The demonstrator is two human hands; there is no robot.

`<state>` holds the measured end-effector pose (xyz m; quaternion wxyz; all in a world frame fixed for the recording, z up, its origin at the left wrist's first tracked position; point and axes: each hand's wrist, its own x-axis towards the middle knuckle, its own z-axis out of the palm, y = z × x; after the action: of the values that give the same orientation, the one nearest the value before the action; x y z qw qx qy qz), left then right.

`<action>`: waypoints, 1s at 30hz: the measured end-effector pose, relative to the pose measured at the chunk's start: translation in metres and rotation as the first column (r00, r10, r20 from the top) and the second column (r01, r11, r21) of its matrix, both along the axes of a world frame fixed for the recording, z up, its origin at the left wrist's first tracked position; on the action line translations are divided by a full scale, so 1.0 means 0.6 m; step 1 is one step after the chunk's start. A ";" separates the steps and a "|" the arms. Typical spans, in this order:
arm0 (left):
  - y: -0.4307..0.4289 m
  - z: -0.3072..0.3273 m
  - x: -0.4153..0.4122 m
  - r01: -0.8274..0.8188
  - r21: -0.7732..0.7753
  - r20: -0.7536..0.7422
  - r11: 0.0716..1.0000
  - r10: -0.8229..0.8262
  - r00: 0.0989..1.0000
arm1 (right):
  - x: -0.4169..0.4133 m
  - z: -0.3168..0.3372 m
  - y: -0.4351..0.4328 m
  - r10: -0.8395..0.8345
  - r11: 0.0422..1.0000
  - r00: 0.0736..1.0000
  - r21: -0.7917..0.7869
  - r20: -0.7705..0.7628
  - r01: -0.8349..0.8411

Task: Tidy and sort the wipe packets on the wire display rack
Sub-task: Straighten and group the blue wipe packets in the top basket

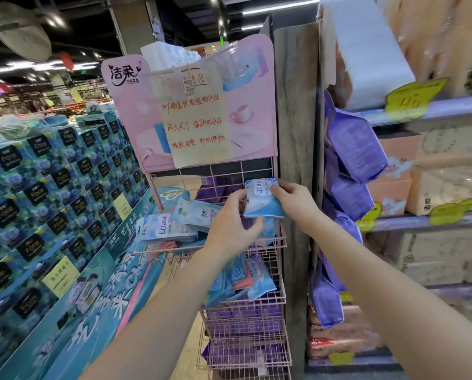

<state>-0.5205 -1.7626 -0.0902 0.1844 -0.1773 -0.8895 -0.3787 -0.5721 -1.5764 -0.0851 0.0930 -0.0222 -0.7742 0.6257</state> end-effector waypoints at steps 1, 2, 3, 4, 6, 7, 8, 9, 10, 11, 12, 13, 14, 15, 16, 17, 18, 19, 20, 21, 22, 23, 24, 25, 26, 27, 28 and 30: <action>-0.003 0.002 0.002 0.009 -0.014 0.002 1.000 -0.009 1.000 | 0.004 0.007 0.001 -0.009 1.000 1.000 0.018 0.002 0.009; -0.006 0.004 0.005 0.015 -0.038 0.000 0.999 -0.015 1.000 | 0.015 0.019 0.000 -0.022 0.999 1.000 0.047 -0.003 0.022; -0.010 0.007 0.007 0.013 -0.067 -0.004 0.998 -0.014 1.000 | 0.035 0.038 -0.007 -0.044 0.994 0.999 0.095 -0.006 0.044; -0.015 0.010 0.009 0.005 -0.096 -0.015 0.995 -0.006 1.000 | 0.050 0.052 -0.012 -0.065 0.986 0.998 0.151 -0.019 0.067; -0.027 0.019 0.014 -0.023 -0.140 -0.037 0.990 0.018 0.999 | 0.073 0.072 -0.022 -0.091 0.964 0.994 0.243 -0.067 0.104; -0.035 0.024 0.016 -0.039 -0.156 -0.045 0.987 0.032 0.998 | 0.079 0.077 -0.026 -0.099 0.952 0.991 0.280 -0.093 0.121; -0.044 0.031 0.018 -0.058 -0.171 -0.054 0.984 0.049 0.997 | 0.086 0.082 -0.030 -0.100 0.941 0.986 0.310 -0.130 0.136; -0.055 0.036 0.019 -0.079 -0.187 -0.065 0.979 0.068 0.996 | 0.093 0.086 -0.038 -0.097 0.930 0.980 0.334 -0.175 0.152; -0.068 0.040 0.020 -0.107 -0.201 -0.077 0.974 0.094 0.993 | 0.096 0.088 -0.046 -0.089 0.920 0.969 0.354 -0.230 0.168; -0.083 0.043 0.018 -0.143 -0.215 -0.090 0.966 0.126 0.988 | 0.100 0.091 -0.055 -0.062 0.906 0.958 0.387 -0.281 0.172; -0.099 0.044 0.016 -0.188 -0.239 -0.105 0.953 0.167 0.980 | 0.102 0.091 -0.066 -0.012 0.885 0.948 0.437 -0.317 0.157; -0.115 0.042 0.013 -0.236 -0.271 -0.126 0.933 0.209 0.970 | 0.106 0.093 -0.081 0.062 0.855 0.939 0.504 -0.337 0.125; -0.133 0.040 0.011 -0.289 -0.306 -0.145 0.907 0.256 0.956 | 0.110 0.093 -0.097 0.135 0.823 0.934 0.562 -0.331 0.080; -0.147 0.037 0.008 -0.340 -0.328 -0.163 0.881 0.302 0.939 | 0.113 0.094 -0.113 0.195 0.798 0.931 0.602 -0.309 0.033; -0.158 0.035 0.006 -0.392 -0.334 -0.172 0.857 0.354 0.919 | 0.112 0.092 -0.129 0.240 0.783 0.928 0.622 -0.285 -0.011; -0.170 0.034 0.006 -0.440 -0.328 -0.173 0.836 0.405 0.898 | 0.111 0.090 -0.147 0.276 0.773 0.926 0.632 -0.259 -0.054; -0.180 0.034 0.007 -0.481 -0.327 -0.159 0.813 0.455 0.876 | 0.106 0.087 -0.164 0.296 0.770 0.926 0.633 -0.232 -0.088; -0.189 0.033 0.005 -0.504 -0.334 -0.129 0.796 0.491 0.861 | 0.100 0.085 -0.179 0.304 0.768 0.931 0.631 -0.204 -0.112; -0.197 0.033 0.003 -0.506 -0.352 -0.070 0.788 0.517 0.853 | 0.092 0.083 -0.193 0.304 0.767 0.936 0.629 -0.178 -0.130; -0.205 0.032 -0.001 -0.484 -0.372 0.008 0.792 0.524 0.852 | 0.085 0.083 -0.206 0.302 0.763 0.942 0.629 -0.149 -0.146; -0.213 0.033 -0.005 -0.447 -0.394 0.095 0.803 0.519 0.849 | 0.078 0.083 -0.218 0.300 0.753 0.947 0.639 -0.116 -0.161; -0.220 0.032 -0.011 -0.409 -0.413 0.156 0.814 0.505 0.849 | 0.071 0.082 -0.231 0.302 0.724 0.950 0.666 -0.075 -0.177; -0.226 0.033 -0.014 -0.382 -0.433 0.184 0.816 0.495 0.849 | 0.065 0.080 -0.244 0.308 0.680 0.951 0.705 -0.029 -0.199; -0.232 0.034 -0.017 -0.367 -0.451 0.178 0.814 0.485 0.856 | 0.059 0.077 -0.256 0.318 0.628 0.948 0.743 0.026 -0.231; -0.235 0.036 -0.016 -0.357 -0.476 0.168 0.804 0.482 0.860 | 0.055 0.072 -0.267 0.320 0.575 0.943 0.772 0.091 -0.270; -0.238 0.037 -0.017 -0.342 -0.491 0.172 0.801 0.474 0.864 | 0.051 0.067 -0.276 0.310 0.529 0.939 0.793 0.152 -0.303; -0.238 0.039 -0.014 -0.324 -0.488 0.190 0.810 0.461 0.867 | 0.047 0.061 -0.282 0.292 0.493 0.938 0.812 0.185 -0.313; -0.238 0.035 -0.016 -0.310 -0.416 0.227 0.855 0.428 0.875 | 0.040 0.052 -0.285 0.248 0.451 0.958 0.857 0.147 -0.248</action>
<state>-0.5302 -1.9052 -0.0693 0.0755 0.0294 -0.9792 -0.1860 -0.5480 -1.7476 -0.0538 -0.0007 0.1405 -0.9776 0.1568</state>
